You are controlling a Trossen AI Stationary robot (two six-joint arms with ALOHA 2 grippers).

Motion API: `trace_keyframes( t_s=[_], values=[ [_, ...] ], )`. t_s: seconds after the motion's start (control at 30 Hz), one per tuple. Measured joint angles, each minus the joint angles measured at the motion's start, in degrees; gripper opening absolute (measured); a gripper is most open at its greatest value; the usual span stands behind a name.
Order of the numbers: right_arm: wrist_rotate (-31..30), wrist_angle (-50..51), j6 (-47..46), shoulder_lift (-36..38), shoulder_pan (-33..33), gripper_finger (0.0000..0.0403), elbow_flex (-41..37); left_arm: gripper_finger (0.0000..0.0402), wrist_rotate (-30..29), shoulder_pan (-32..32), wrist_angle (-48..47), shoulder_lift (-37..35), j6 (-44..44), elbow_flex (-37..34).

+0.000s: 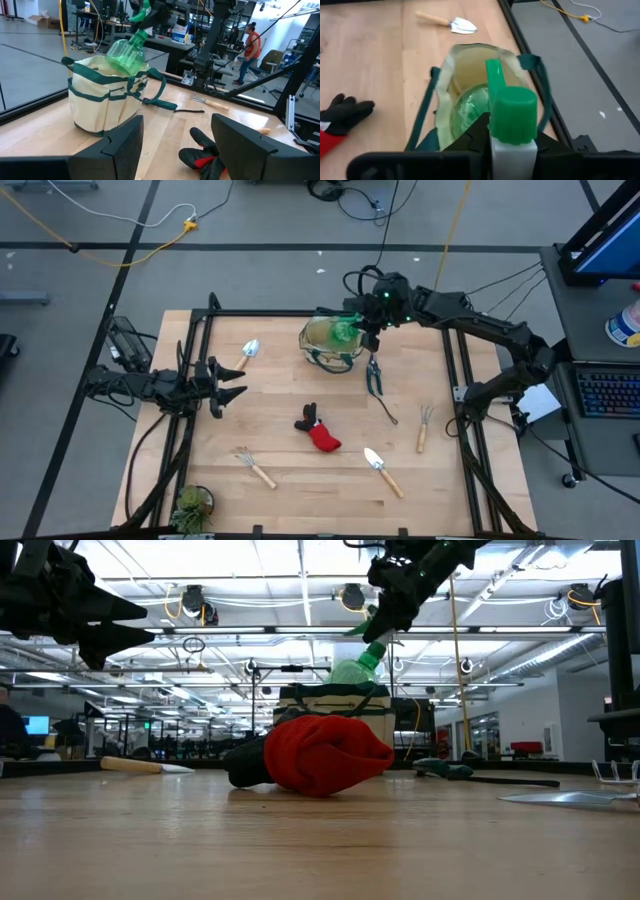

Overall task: Pick & Place Garden tools in Gardening bag
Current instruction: Put the green spray bottle into the green gardening bag

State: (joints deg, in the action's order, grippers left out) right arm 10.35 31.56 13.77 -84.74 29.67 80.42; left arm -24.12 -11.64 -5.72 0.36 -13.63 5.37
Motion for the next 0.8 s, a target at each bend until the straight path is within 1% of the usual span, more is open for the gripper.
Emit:
trace_keyframes(
  t_s=[0.27, 0.43, 0.6, 0.8],
  values=[
    [-0.1, 0.4, 3.3, -1.2, -2.6, 0.005, 0.1, 0.0241, -0.1, 0.0, 0.0, 0.0, 0.0, 0.0],
    [-0.1, 1.1, 4.6, -2.6, -3.4, 0.0041, 0.1, 0.0241, -0.2, 0.0, 0.0, 0.0, 0.0, 0.0],
    [-4.2, 1.9, 5.1, -3.3, -3.6, 0.0047, 0.0, 0.0241, -0.1, 0.0, 0.0, 0.0, 0.0, 0.0],
    [-4.6, 0.9, 5.1, -3.2, -3.6, 0.0058, 0.0, 0.0241, -0.1, 0.0, 0.0, 0.0, -0.1, 0.0]
  ],
)
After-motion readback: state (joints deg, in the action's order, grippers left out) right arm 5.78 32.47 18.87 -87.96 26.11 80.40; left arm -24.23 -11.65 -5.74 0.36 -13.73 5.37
